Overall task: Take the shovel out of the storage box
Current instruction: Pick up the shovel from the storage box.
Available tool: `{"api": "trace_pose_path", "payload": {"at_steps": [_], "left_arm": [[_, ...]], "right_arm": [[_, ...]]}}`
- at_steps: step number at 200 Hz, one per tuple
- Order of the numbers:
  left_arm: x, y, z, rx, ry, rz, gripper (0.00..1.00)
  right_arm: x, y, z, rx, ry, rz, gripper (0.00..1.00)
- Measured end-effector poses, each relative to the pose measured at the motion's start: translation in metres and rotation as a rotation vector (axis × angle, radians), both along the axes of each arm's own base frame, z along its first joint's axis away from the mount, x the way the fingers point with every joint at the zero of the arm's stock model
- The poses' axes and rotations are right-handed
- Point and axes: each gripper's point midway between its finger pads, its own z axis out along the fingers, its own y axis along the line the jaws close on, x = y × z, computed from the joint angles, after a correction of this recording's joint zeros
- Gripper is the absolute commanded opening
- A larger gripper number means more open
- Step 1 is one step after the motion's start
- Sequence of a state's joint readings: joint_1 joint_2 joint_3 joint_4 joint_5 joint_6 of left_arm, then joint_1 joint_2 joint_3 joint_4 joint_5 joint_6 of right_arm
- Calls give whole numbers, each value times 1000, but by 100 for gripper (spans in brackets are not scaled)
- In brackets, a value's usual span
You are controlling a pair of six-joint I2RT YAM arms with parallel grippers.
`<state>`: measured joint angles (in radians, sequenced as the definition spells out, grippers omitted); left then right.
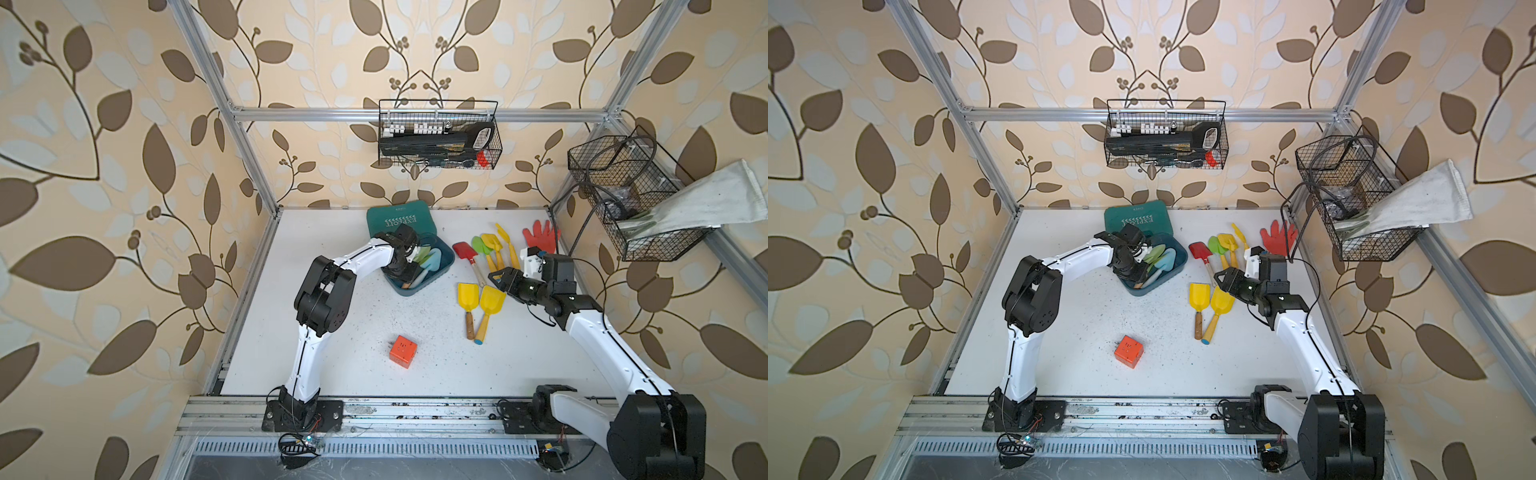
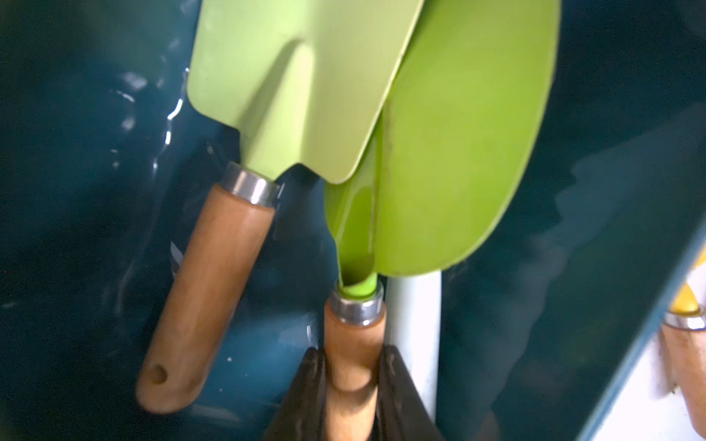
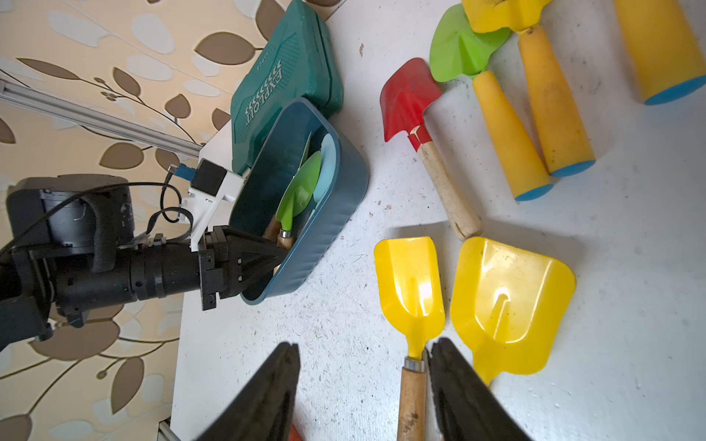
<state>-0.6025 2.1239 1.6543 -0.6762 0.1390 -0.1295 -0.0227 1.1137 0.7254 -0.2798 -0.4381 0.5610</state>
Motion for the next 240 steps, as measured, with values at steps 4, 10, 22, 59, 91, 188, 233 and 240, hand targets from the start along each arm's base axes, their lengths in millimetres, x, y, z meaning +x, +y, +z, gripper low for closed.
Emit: {"api": "trace_pose_path", "payload": {"at_steps": [4, 10, 22, 59, 91, 188, 233, 240], "left_arm": [[-1, 1, 1, 1, -4, 0, 22], [-2, 3, 3, 1, -10, 0, 21], [-4, 5, 8, -3, -24, -1, 21], [-5, 10, 30, -23, -97, -6, 19], [-3, 9, 54, -62, -162, -10, 17], [-5, 13, 26, -4, -104, 3, 54], [-8, 17, 3, 37, -58, 0, 42], [-8, 17, 2, 38, -57, 0, 43]], "right_arm": [[0, 0, 0, 0, 0, 1, 58], [0, 0, 0, 0, 0, 1, 58], [0, 0, 0, 0, -1, 1, 58], [0, 0, -1, 0, 1, 1, 58], [-1, 0, -3, 1, 5, 1, 58], [-1, 0, -4, 11, 9, 4, 58], [-1, 0, -4, 16, 8, 5, 58], [-1, 0, -4, 17, 8, 5, 58]]}}
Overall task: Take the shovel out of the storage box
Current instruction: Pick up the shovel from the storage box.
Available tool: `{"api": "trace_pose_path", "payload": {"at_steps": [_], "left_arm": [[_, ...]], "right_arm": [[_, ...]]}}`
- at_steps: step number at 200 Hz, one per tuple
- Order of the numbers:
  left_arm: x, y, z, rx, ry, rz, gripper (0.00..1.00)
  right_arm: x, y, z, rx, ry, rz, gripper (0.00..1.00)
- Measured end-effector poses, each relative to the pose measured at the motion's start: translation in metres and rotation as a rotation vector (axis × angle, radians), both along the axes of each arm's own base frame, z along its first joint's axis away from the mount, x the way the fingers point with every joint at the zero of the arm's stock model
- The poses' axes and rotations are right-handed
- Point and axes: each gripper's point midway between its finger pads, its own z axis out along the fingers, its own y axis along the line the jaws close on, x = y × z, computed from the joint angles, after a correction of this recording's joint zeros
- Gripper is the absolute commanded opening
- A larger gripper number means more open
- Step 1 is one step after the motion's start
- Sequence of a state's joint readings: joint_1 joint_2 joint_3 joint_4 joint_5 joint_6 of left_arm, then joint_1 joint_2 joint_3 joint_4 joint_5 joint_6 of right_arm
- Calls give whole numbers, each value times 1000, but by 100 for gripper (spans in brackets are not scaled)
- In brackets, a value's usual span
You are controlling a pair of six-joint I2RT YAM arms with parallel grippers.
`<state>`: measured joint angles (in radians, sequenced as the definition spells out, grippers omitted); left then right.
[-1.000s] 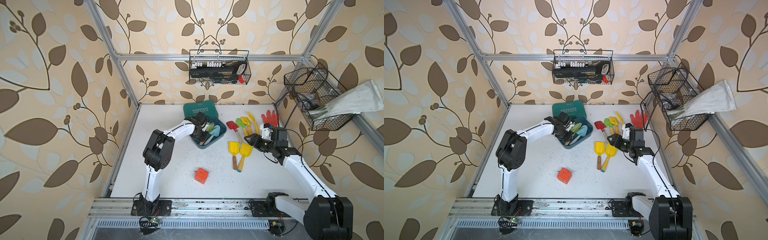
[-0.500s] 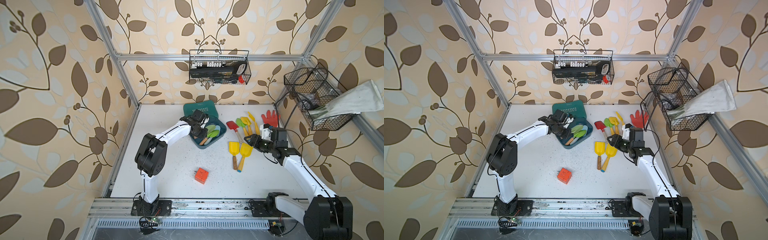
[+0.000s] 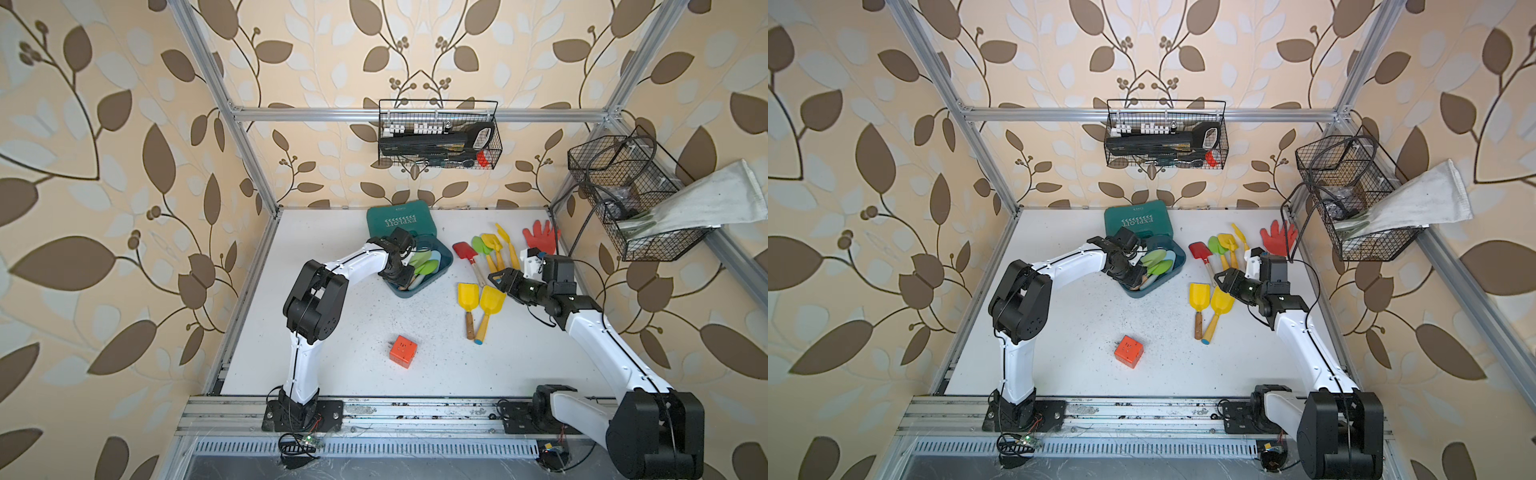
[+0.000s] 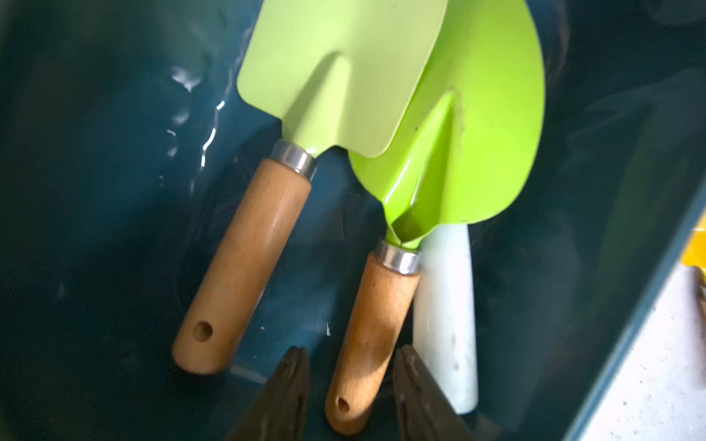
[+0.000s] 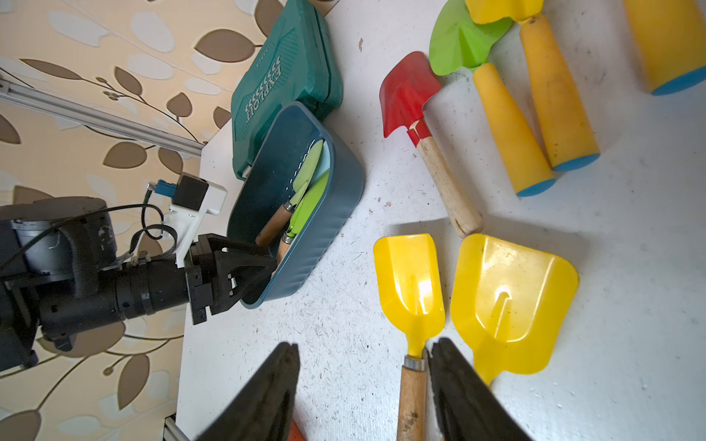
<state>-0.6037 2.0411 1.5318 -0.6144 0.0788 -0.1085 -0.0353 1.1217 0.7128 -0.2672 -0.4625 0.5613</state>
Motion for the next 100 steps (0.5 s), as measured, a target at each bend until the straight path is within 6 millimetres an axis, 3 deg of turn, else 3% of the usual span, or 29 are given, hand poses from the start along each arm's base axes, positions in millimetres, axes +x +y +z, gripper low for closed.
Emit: {"api": "trace_pose_path", "payload": {"at_steps": [39, 100], "left_arm": [[6, -4, -8, 3, -1, -4, 46], [5, -4, -16, 16, 13, -10, 27]], "right_arm": [[0, 1, 0, 5, 0, 4, 58], [0, 0, -2, 11, 7, 2, 58]]}}
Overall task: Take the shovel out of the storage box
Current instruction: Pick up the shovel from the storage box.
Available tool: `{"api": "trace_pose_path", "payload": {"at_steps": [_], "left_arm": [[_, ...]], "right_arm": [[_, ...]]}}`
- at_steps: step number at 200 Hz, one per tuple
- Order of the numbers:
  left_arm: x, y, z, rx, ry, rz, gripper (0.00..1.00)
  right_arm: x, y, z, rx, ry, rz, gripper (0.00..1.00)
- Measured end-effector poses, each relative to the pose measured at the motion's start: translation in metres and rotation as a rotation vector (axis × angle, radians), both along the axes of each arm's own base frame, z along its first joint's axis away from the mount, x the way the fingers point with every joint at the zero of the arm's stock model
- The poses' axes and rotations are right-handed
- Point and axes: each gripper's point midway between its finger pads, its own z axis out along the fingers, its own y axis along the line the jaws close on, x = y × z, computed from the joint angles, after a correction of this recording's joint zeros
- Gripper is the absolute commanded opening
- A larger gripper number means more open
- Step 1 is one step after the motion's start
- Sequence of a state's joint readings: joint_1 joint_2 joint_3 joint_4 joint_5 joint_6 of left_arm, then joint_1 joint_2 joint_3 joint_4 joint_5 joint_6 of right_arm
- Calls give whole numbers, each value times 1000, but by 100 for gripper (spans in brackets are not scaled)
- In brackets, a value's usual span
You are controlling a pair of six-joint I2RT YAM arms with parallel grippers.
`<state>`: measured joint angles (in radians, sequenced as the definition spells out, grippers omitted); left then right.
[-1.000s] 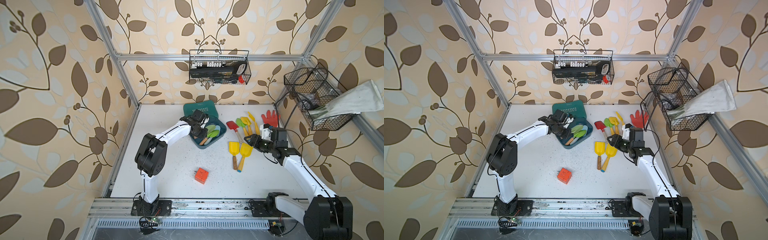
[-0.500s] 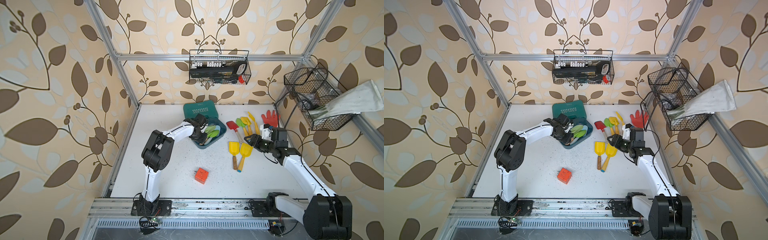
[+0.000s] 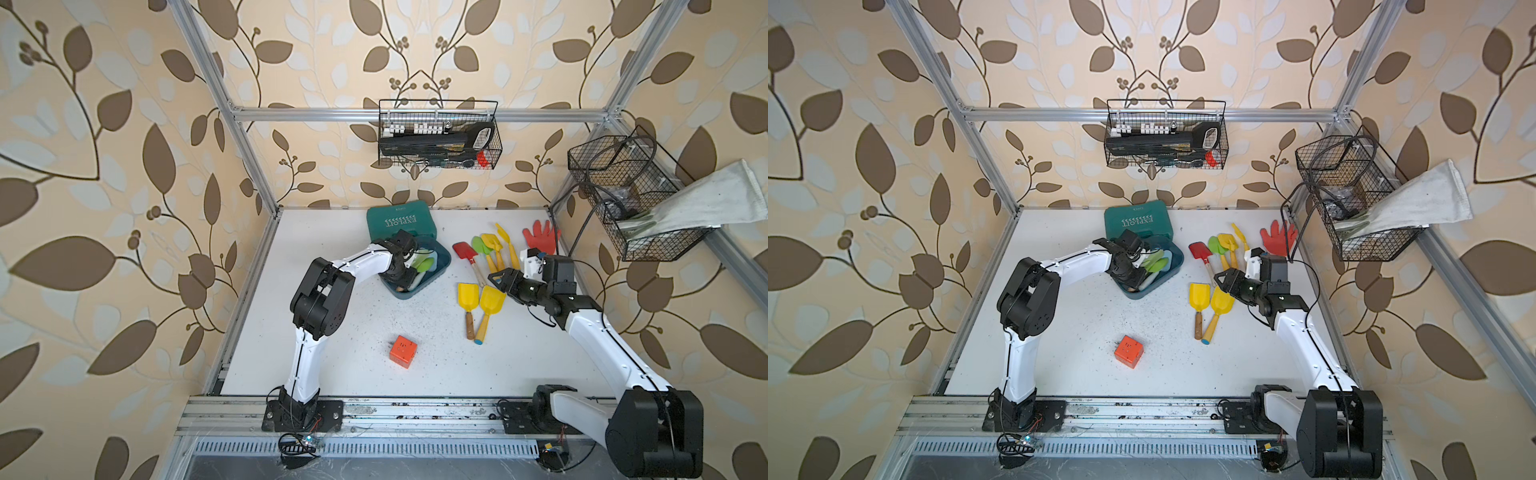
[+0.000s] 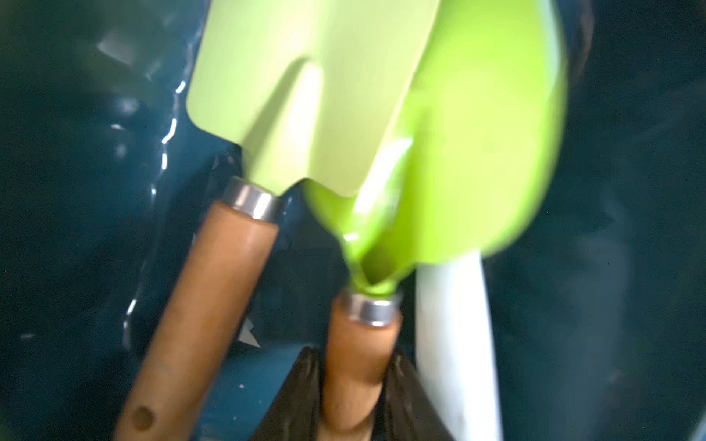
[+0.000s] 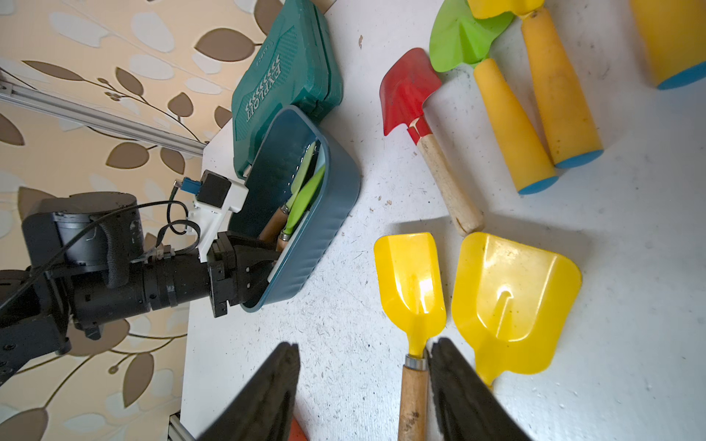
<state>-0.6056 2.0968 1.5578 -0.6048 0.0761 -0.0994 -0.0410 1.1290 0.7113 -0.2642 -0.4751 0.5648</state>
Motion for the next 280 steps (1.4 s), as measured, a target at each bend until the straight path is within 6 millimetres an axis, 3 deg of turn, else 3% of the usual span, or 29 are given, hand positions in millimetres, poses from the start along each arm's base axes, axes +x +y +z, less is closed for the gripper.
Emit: {"api": "trace_pose_path", "payload": {"at_steps": [78, 168, 280], "left_arm": [[-7, 2, 2, -21, -29, -7, 20], [-16, 9, 44, -103, -150, -5, 17], [-23, 9, 57, -152, -176, -8, 17]], "right_arm": [[2, 0, -7, 2, 19, 0, 58], [3, 0, -9, 2, 21, 0, 58], [2, 0, -12, 2, 25, 0, 58]]}}
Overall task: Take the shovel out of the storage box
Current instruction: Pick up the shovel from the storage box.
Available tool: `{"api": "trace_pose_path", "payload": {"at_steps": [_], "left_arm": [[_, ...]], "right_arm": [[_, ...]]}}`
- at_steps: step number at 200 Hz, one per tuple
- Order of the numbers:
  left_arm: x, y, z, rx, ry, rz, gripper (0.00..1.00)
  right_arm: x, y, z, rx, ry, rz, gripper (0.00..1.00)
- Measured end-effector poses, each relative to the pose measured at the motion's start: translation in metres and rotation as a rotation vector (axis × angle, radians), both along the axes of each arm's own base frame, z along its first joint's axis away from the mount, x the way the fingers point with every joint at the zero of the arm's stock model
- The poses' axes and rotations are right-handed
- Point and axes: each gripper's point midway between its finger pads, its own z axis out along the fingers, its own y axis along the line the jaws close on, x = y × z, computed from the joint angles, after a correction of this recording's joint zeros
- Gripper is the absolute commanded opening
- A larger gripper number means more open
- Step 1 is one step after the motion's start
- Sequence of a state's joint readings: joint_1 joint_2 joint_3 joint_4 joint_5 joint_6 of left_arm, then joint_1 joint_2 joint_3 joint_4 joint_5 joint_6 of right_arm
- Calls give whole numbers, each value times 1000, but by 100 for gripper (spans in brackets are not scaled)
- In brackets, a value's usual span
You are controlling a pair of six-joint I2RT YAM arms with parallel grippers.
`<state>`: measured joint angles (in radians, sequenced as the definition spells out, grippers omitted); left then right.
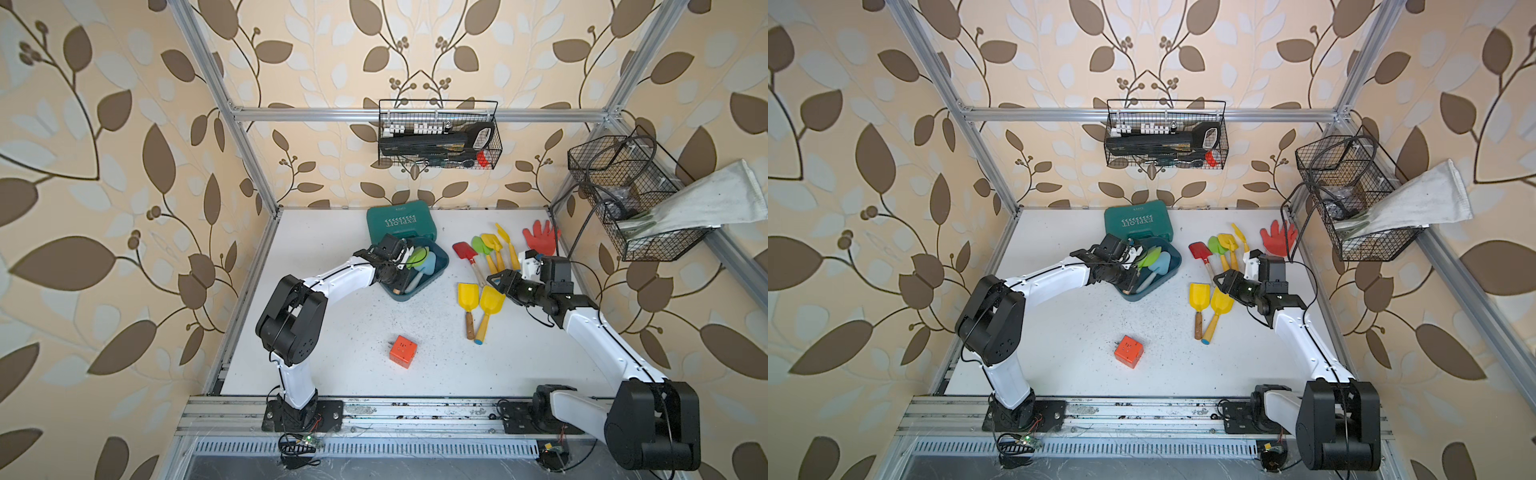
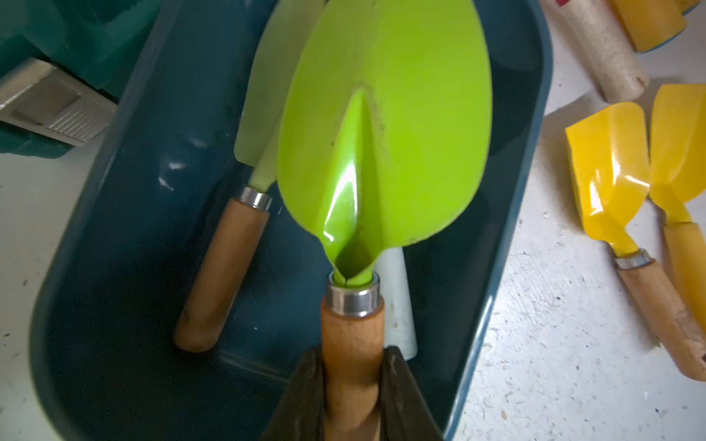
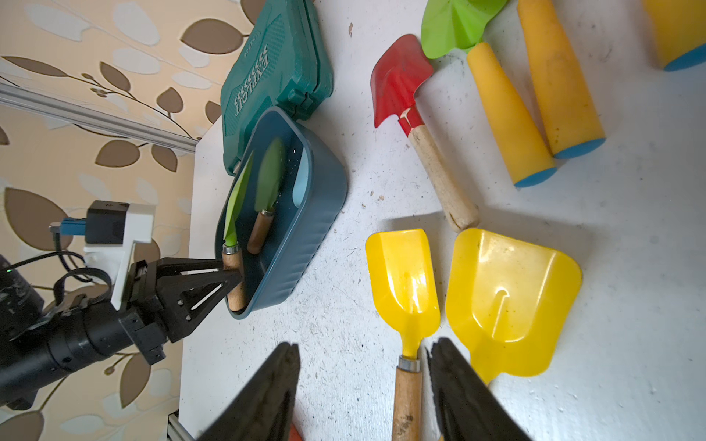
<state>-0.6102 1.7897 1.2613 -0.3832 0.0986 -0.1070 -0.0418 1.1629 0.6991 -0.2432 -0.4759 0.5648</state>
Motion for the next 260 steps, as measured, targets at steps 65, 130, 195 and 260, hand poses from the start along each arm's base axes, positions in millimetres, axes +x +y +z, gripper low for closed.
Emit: {"api": "trace_pose_path", "payload": {"at_steps": [65, 130, 195, 260], "left_arm": [[-11, -11, 22, -96, -14, -29, 17], [-37, -8, 50, -194, -84, -72, 17], [-72, -33, 122, -461, -195, -224, 20], [-101, -56, 137, -615, -154, -366, 20]], "right_arm": [[0, -2, 0, 0, -1, -4, 58], [-4, 7, 12, 38, -64, 39, 58], [-23, 44, 58, 80, -291, 196, 59], [-51, 120, 81, 142, -413, 508, 59]]}}
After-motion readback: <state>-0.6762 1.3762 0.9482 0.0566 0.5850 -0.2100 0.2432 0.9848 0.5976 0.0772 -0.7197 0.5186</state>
